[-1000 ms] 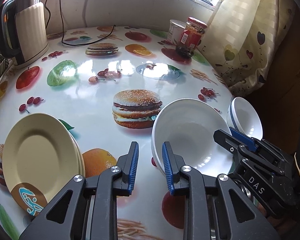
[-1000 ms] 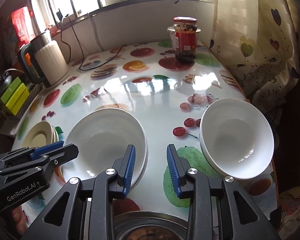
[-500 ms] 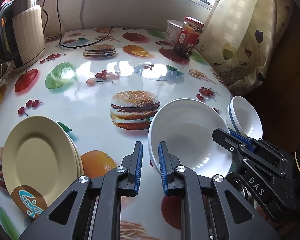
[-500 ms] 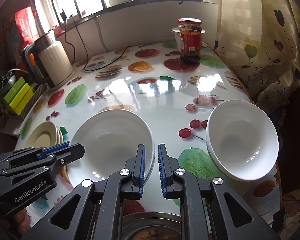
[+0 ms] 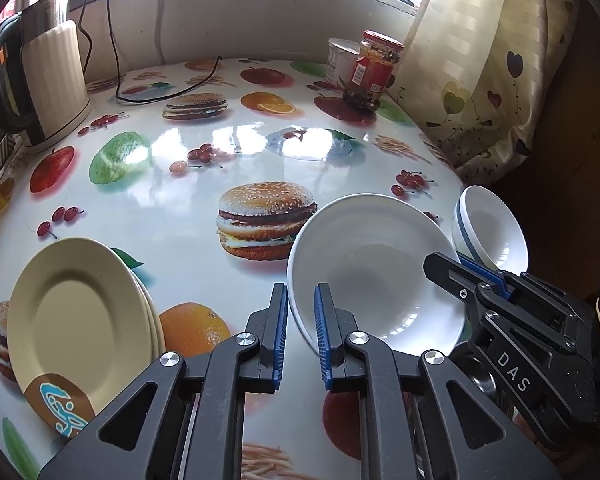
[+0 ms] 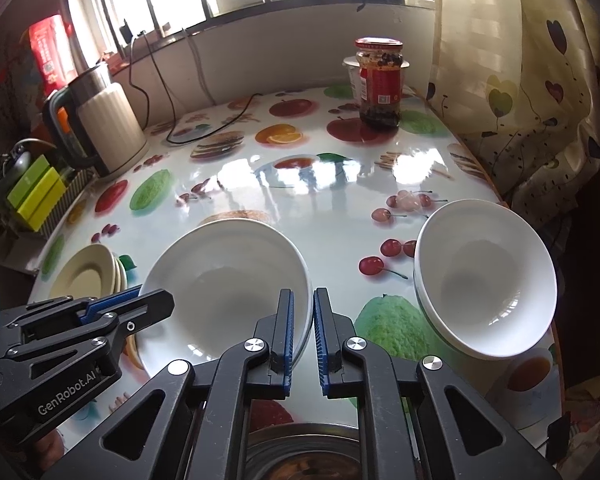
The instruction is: Organize plates and bowls
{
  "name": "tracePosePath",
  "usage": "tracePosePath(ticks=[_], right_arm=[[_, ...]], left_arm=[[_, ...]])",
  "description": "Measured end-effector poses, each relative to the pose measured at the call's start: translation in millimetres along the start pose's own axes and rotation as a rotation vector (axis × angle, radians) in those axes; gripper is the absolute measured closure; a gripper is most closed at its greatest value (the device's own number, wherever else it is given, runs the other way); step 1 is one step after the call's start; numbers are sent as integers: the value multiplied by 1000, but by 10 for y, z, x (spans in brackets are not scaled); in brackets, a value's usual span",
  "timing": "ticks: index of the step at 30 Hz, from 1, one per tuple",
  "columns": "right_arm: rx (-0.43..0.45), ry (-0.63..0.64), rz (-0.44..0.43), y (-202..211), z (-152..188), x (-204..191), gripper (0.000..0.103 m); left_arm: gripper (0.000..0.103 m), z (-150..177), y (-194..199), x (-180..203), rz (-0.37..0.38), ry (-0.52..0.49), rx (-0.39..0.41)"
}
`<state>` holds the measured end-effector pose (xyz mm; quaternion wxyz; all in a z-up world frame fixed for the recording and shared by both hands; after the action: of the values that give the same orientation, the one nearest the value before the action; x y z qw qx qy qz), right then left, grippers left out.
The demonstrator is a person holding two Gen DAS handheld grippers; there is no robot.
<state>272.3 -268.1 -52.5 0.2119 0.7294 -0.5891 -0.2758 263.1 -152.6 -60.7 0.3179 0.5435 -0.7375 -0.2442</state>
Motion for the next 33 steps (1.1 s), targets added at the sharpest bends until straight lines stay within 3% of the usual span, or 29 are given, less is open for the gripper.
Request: tracePosePath(ticks=[18, 33], right_arm=[[20, -15, 16, 81, -49, 46, 92], [84, -13, 29, 491, -124, -10, 92]], left_arm=[[89, -98, 126, 60, 0, -13, 33], [89, -94, 404, 238, 44, -30, 66]])
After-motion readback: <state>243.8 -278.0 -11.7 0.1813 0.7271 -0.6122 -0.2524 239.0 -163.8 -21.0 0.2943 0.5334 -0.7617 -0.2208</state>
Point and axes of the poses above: each gripper's, at about its wrist camera, not at the fingertips, and y roughly against the way its jaws point, x to its right, z to its underside, the point moved 9 cm from there along -y, roughly the way its jaws point, and after that the axes turned 11 degrees about x, right-handed, at the moved point
